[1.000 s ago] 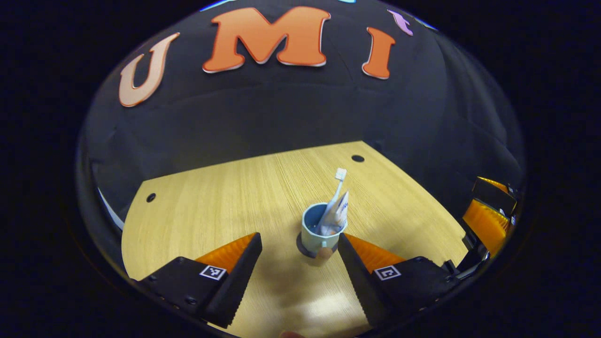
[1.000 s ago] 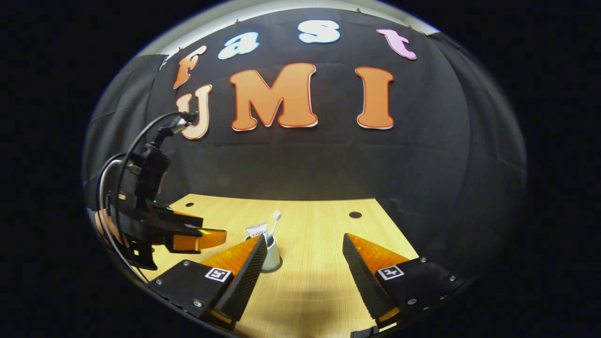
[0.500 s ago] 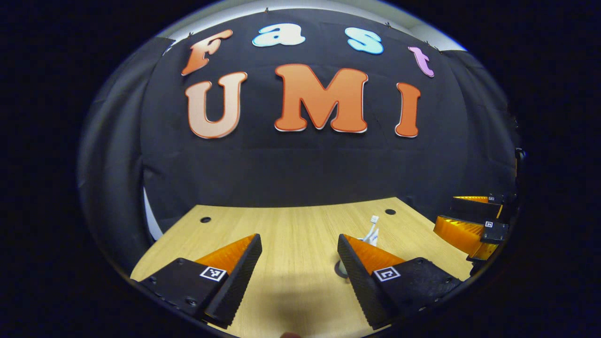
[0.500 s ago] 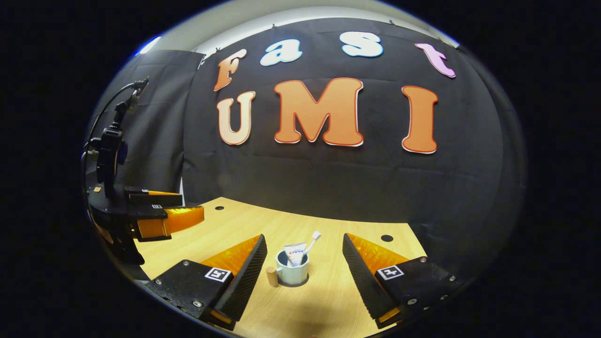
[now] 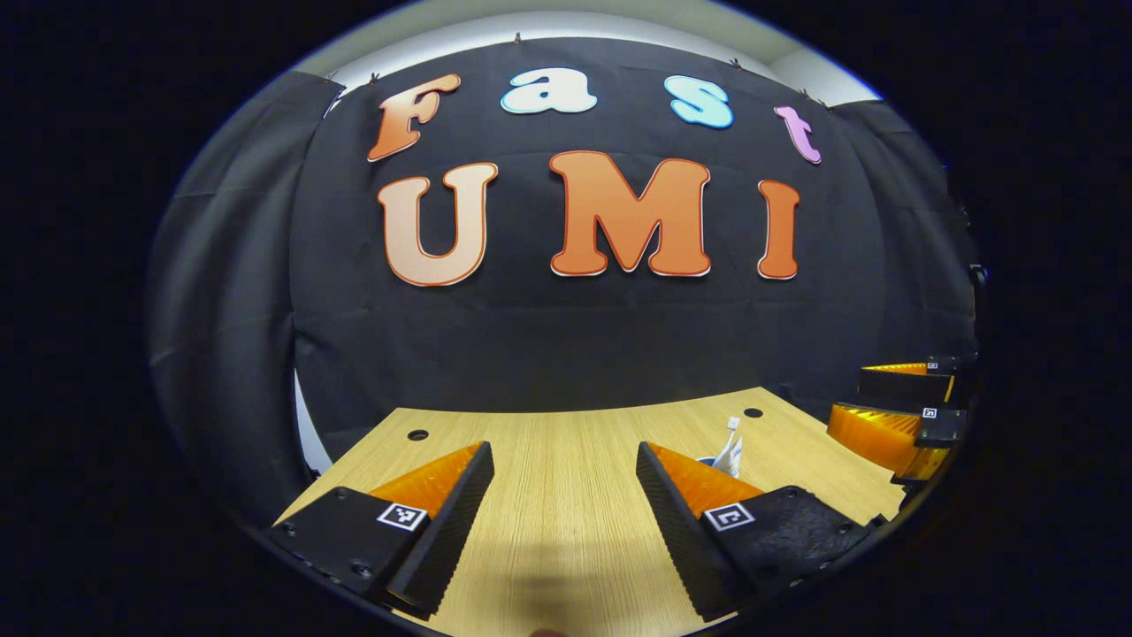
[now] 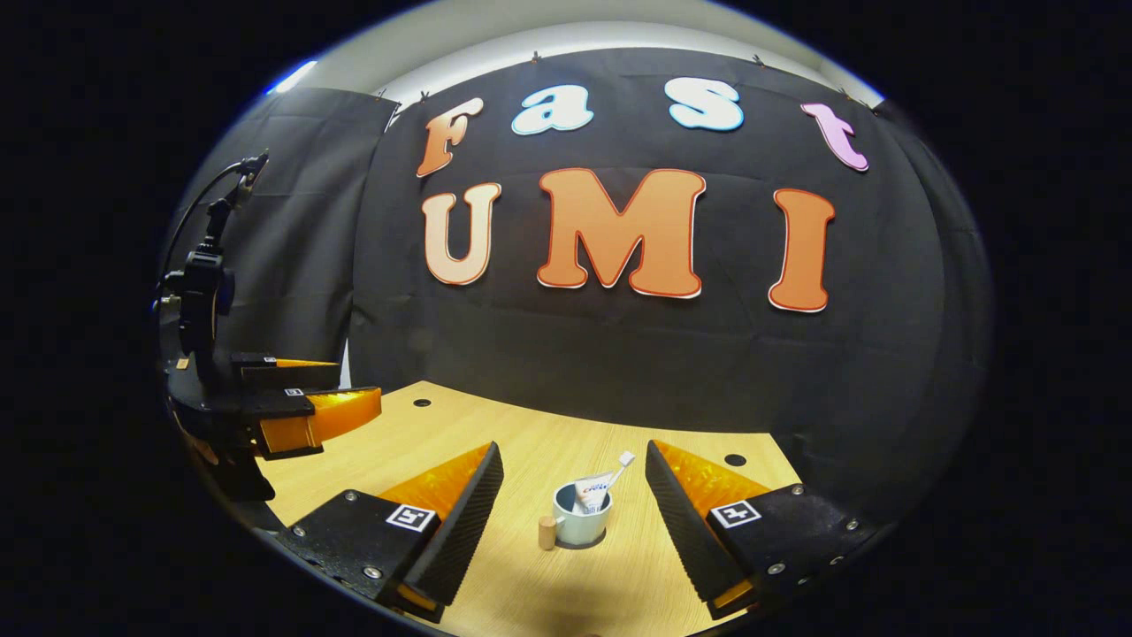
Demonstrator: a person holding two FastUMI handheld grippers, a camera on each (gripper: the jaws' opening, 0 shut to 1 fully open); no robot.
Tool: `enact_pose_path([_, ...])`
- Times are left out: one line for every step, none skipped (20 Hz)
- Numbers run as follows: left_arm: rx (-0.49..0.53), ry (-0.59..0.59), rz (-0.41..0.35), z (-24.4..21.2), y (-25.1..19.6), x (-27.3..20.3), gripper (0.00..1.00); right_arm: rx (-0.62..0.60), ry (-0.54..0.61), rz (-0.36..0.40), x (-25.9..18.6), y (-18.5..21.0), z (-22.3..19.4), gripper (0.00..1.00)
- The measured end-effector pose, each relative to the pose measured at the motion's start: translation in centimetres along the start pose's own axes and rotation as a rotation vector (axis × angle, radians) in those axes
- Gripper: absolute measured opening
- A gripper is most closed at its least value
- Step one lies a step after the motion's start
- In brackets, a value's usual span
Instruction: Put the toothbrush and toothpaste on the desktop into the cup, then pick up the cup and place it on the coaster on the desktop.
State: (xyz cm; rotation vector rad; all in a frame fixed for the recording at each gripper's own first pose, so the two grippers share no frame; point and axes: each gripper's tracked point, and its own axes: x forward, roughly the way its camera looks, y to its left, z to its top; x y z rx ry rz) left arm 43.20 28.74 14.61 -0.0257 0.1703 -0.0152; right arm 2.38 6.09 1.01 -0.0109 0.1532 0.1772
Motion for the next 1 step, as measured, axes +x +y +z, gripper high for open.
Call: enact_pose_path([0.006, -0.004, -0.009, 0.11, 0.34, -0.27, 0.98, -0.007, 0.007, -0.009, -0.12, 0.36, -0.03, 0.97])
